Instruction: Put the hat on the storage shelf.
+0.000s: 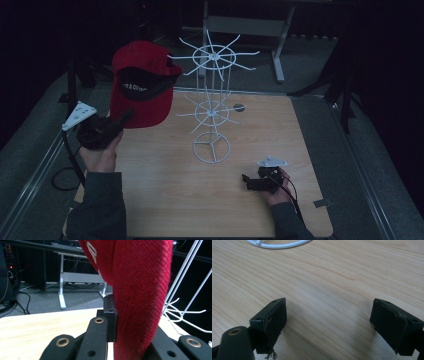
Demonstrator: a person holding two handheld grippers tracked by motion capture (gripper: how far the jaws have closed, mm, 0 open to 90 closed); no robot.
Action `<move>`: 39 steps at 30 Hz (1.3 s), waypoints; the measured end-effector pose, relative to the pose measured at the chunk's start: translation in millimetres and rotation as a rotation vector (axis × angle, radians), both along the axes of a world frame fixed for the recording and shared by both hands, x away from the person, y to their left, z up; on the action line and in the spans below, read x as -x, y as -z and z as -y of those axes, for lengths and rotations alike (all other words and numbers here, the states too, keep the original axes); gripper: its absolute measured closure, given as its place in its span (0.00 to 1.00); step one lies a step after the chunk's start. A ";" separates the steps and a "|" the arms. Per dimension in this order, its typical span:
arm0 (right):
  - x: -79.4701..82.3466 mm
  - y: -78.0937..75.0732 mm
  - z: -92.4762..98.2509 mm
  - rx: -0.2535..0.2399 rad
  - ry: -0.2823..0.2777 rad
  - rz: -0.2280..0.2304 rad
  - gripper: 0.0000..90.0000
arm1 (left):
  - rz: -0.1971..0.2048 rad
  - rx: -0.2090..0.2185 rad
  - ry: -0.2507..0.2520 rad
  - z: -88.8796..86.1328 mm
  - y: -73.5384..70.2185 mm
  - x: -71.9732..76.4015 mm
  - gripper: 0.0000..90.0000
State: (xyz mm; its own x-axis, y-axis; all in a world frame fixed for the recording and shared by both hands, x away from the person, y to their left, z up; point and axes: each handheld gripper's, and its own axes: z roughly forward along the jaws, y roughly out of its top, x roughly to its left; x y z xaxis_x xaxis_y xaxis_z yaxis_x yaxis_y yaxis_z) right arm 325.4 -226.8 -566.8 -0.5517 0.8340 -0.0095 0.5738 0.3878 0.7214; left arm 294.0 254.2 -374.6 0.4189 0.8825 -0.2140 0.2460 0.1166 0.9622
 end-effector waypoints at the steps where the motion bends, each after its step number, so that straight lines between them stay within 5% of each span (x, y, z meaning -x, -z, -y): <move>1: 0.0 0.0 0.0 0.000 0.000 0.000 0.15 | 0.001 0.001 0.000 -0.3 -0.9 -0.1 0.95; 39: 0.1 0.0 0.0 0.000 0.000 -0.001 0.15 | 0.072 0.011 0.006 2.4 -35.1 4.0 0.95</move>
State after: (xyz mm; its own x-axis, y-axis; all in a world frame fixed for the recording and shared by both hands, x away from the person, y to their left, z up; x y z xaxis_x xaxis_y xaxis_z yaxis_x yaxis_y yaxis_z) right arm 325.3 -226.8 -566.8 -0.5521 0.8337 -0.0093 0.5743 0.3884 0.7207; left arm 290.0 251.8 -339.5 0.4385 0.8778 -0.1931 0.1768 0.1264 0.9761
